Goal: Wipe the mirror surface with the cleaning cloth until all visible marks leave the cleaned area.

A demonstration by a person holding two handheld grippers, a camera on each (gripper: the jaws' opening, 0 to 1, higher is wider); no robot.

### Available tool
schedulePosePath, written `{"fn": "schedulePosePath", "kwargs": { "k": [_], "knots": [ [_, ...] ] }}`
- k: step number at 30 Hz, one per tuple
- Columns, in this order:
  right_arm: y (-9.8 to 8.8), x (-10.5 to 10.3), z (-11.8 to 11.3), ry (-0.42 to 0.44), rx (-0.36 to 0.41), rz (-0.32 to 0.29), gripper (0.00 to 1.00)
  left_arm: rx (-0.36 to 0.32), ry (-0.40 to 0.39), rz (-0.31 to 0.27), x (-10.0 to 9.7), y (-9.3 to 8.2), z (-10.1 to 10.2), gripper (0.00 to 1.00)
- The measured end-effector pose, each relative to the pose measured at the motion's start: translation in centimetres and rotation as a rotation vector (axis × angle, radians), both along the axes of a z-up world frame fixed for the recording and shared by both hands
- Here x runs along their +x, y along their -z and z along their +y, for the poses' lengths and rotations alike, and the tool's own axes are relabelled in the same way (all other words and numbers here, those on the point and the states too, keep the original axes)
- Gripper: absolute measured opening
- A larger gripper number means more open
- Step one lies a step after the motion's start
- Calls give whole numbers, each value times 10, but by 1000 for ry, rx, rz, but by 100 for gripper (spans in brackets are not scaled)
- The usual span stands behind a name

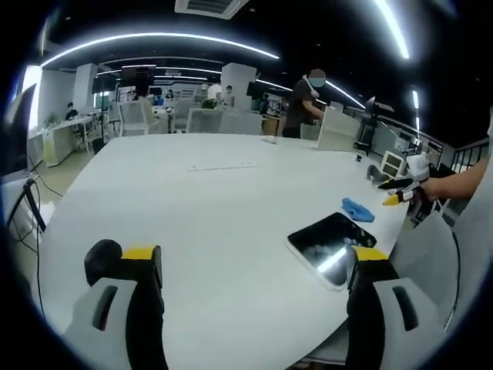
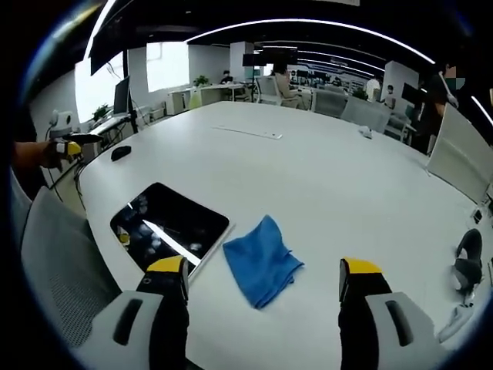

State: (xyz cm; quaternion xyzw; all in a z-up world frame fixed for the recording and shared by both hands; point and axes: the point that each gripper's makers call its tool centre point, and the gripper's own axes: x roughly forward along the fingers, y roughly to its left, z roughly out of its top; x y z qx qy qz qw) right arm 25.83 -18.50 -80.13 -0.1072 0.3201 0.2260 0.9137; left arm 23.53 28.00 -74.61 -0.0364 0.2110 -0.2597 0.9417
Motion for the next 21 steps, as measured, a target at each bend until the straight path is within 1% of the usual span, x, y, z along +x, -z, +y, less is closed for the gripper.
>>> {"fn": "schedulePosePath", "kwargs": {
  "k": [4, 8, 10, 12, 16, 18, 21],
  "knots": [
    [-3, 2, -1, 6, 2, -15, 80, 2, -3, 3, -1, 0, 5, 99],
    [-4, 6, -1, -13, 23, -28, 88, 6, -7, 5, 0, 2, 10, 99],
    [-4, 6, -2, -12, 30, -26, 92, 6, -8, 8, -1, 3, 10, 99],
    [-5, 7, 0, -10, 53, -23, 96, 3, -6, 4, -2, 3, 8, 99],
    [-4, 10, -1, -12, 52, -30, 98, 8, -4, 10, -4, 5, 6, 99],
    [-6, 13, -1, -22, 43, -52, 98, 6, -8, 10, -4, 4, 6, 99],
    [-5, 15, 0, -20, 54, -43, 98, 14, -11, 2, -4, 4, 4, 99]
  ]
}}
